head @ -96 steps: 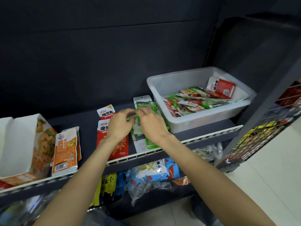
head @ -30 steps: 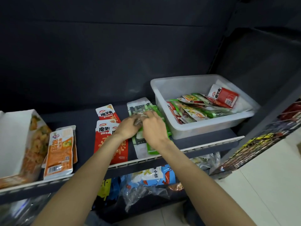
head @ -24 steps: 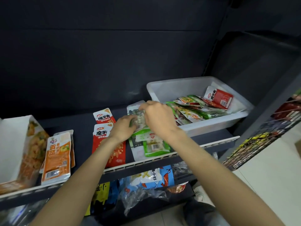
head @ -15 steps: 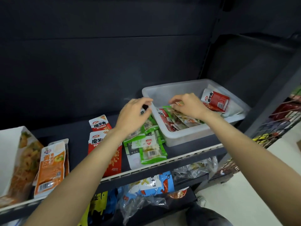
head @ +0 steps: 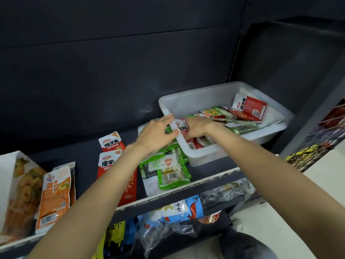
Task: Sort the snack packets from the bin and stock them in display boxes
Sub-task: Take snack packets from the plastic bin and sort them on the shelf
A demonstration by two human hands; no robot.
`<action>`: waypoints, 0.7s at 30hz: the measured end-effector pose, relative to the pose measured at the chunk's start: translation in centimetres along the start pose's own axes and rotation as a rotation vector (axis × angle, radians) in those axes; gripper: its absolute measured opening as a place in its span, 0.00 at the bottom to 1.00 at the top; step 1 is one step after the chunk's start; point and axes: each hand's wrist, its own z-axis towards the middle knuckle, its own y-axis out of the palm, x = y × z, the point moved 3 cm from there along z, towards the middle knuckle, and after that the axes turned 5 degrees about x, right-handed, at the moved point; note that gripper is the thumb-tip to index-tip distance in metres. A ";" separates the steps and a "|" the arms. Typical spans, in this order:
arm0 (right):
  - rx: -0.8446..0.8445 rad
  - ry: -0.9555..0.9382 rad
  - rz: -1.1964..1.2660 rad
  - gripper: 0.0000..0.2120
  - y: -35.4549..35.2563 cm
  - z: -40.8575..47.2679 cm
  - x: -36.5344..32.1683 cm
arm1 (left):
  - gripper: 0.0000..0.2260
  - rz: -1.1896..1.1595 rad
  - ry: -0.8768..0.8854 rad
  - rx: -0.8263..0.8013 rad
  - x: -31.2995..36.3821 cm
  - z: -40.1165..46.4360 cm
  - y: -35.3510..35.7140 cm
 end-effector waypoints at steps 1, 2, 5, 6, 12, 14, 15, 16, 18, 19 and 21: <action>-0.006 0.021 -0.015 0.32 0.0 0.1 0.0 | 0.25 -0.007 -0.002 0.000 0.0 0.0 0.0; -0.011 0.042 -0.036 0.33 0.1 0.1 0.0 | 0.25 -0.018 -0.002 -0.002 0.0 -0.1 -0.1; 0.056 0.074 -0.012 0.31 0.5 0.5 0.1 | 0.25 -0.064 -0.011 -0.002 0.0 -0.4 -0.1; 0.081 0.089 0.052 0.29 0.6 0.7 0.2 | 0.25 -0.073 -0.015 -0.002 0.0 -0.4 -0.1; 0.036 0.042 0.017 0.48 1.0 1.7 0.5 | 0.25 -0.093 -0.018 0.007 0.1 -0.5 -0.1; -0.042 -0.010 0.069 0.53 0.6 2.2 0.7 | 0.25 -0.094 -0.014 0.003 0.0 -0.6 -0.2; -0.075 -0.026 0.092 0.54 0.5 2.5 1.0 | 0.25 -0.094 -0.011 0.005 0.0 -0.5 -0.2; -0.096 -0.035 0.092 0.55 0.4 2.8 1.1 | 0.26 -0.095 -0.007 0.007 -0.1 -0.5 -0.1; -0.107 -0.048 0.061 0.55 0.5 3.3 1.3 | 0.26 -0.100 0.001 0.012 -0.3 -0.4 0.0; -0.092 -0.056 0.059 0.53 0.5 3.5 1.3 | 0.26 -0.105 0.002 0.013 -0.4 -0.4 0.1; -0.007 -0.062 0.117 0.41 -0.1 3.6 1.3 | 0.26 -0.114 0.004 0.014 -0.6 -0.5 0.1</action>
